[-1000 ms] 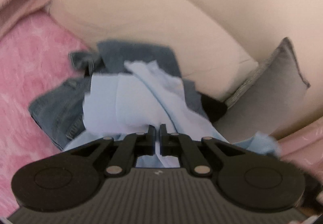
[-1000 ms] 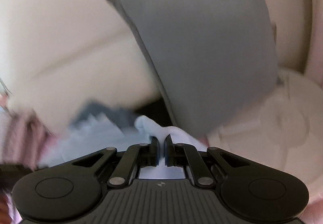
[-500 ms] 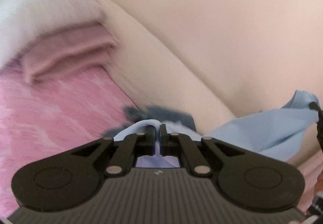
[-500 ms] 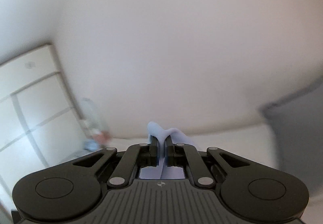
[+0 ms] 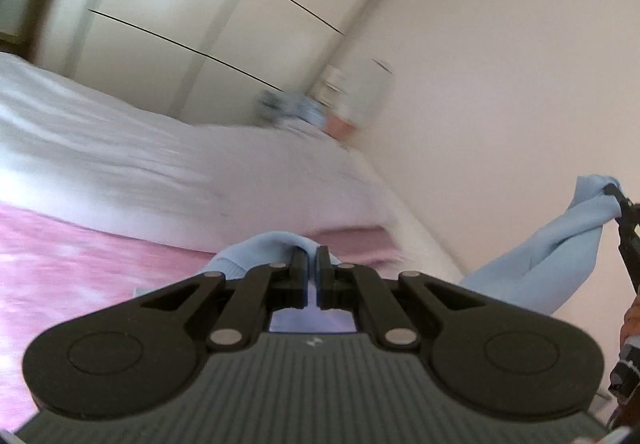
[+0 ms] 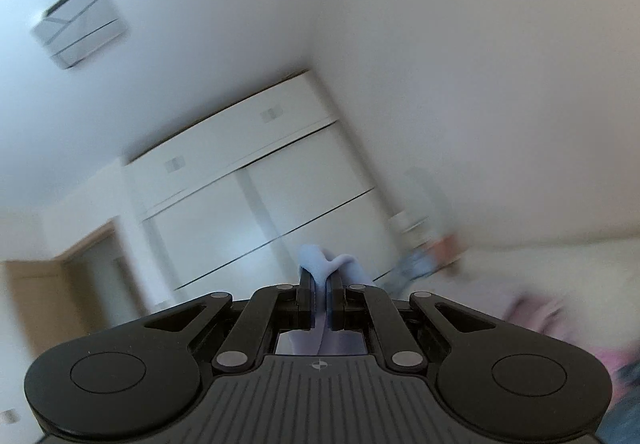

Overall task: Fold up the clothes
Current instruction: 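Lift the light blue sweatshirt with both grippers and carry it across the bed, then lower the sweatshirt onto the bed and open both grippers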

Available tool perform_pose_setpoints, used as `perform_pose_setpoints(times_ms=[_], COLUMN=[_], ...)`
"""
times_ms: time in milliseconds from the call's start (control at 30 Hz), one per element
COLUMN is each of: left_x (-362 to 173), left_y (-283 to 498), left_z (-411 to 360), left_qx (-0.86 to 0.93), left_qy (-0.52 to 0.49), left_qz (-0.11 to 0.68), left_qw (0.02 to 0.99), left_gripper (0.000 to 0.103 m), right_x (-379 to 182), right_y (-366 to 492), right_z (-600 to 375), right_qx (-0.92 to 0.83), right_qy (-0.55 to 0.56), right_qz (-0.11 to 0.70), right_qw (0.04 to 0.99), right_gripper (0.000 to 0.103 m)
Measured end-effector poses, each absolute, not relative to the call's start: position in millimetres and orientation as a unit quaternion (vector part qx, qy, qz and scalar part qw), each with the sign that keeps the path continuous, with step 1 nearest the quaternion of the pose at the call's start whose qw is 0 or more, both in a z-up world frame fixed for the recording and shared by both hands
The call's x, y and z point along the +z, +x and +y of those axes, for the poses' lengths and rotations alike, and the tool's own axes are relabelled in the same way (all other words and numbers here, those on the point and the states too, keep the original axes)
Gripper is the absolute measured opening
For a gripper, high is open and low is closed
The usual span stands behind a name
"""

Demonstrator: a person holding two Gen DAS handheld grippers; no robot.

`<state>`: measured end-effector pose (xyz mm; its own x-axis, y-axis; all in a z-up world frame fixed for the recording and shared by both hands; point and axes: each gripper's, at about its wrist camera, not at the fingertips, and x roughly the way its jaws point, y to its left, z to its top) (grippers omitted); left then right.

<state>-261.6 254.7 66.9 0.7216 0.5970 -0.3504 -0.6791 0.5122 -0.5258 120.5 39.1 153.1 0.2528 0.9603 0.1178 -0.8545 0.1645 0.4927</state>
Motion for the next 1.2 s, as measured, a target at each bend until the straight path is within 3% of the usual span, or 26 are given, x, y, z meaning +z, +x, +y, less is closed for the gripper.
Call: perform_pose_setpoints(times_ms=[267, 467, 633, 667, 700, 733, 767, 833, 1000, 1200], left_x=[98.2, 149.6, 98.4, 85.2, 71.9, 58.7, 45.4, 15.2, -15.1, -51.6], left_y=[-444.1, -508.2, -458.7, -445.9, -433.2, -420.4, -407.6, -388.1, -393.9, -400.7], left_z=[237.5, 191.1, 181.9, 181.3, 180.7, 180.2, 179.6, 176.4, 149.2, 116.6], left_qx=[0.515, 0.577, 0.526, 0.511, 0.495, 0.479, 0.462, 0.451, 0.48, 0.512], left_qy=[-0.314, -0.246, -0.313, -0.329, -0.345, -0.36, -0.374, -0.4, -0.393, -0.381], left_qz=[0.015, -0.044, 0.077, 0.106, 0.135, 0.165, 0.193, 0.247, 0.304, 0.371], left_qw=[0.798, 0.778, 0.787, 0.787, 0.786, 0.783, 0.78, 0.759, 0.723, 0.674], left_gripper=[0.001, 0.001, 0.001, 0.003, 0.003, 0.003, 0.003, 0.003, 0.003, 0.005], right_x=[183.7, 210.9, 225.3, 219.5, 209.2, 196.8, 177.5, 139.3, 42.9, -64.1], right_y=[2.8, -71.9, -107.6, -112.7, -117.4, -120.6, -123.6, -126.9, -117.9, -98.4], right_z=[159.1, 226.3, 273.2, 286.4, 299.7, 309.3, 310.9, 306.5, 224.9, 125.9], right_qx=[0.712, 0.766, 0.783, 0.78, 0.775, 0.758, 0.739, 0.71, 0.679, 0.633], right_qy=[0.225, 0.226, 0.143, 0.089, 0.024, -0.035, -0.077, -0.145, -0.227, -0.325], right_qz=[0.2, 0.21, 0.227, 0.237, 0.251, 0.269, 0.281, 0.297, 0.371, 0.406], right_qw=[0.635, 0.564, 0.561, 0.572, 0.58, 0.594, 0.608, 0.622, 0.592, 0.573], right_gripper=[0.003, 0.003, 0.003, 0.009, 0.019, 0.038, 0.044, 0.044, 0.044, 0.044])
